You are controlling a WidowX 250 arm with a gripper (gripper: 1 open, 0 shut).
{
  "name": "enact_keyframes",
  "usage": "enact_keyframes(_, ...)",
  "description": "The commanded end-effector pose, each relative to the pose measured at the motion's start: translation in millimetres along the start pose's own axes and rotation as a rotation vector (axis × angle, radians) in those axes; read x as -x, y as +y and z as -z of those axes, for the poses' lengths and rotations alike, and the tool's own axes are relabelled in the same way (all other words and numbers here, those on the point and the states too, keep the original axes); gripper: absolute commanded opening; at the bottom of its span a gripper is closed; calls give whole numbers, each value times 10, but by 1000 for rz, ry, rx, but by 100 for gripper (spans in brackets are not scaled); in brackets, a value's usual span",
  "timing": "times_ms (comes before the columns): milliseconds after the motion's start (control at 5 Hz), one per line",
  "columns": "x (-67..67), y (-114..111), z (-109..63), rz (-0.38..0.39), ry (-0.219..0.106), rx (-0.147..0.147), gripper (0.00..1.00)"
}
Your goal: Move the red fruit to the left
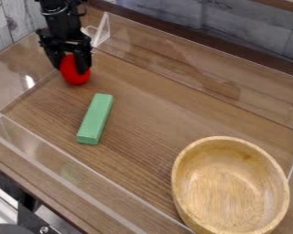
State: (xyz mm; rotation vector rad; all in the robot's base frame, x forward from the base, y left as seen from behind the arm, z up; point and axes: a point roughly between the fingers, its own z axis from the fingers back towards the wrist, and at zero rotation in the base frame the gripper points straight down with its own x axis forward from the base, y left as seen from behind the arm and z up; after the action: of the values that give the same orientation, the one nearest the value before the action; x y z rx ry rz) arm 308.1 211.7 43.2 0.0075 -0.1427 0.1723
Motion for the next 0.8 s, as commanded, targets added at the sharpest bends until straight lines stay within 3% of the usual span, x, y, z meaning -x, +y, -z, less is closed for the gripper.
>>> enact_keyframes(0, -38, 79, -258, -11, -64, -26, 0)
enact_keyframes(600, -21, 73, -311, -11, -68, -12, 0)
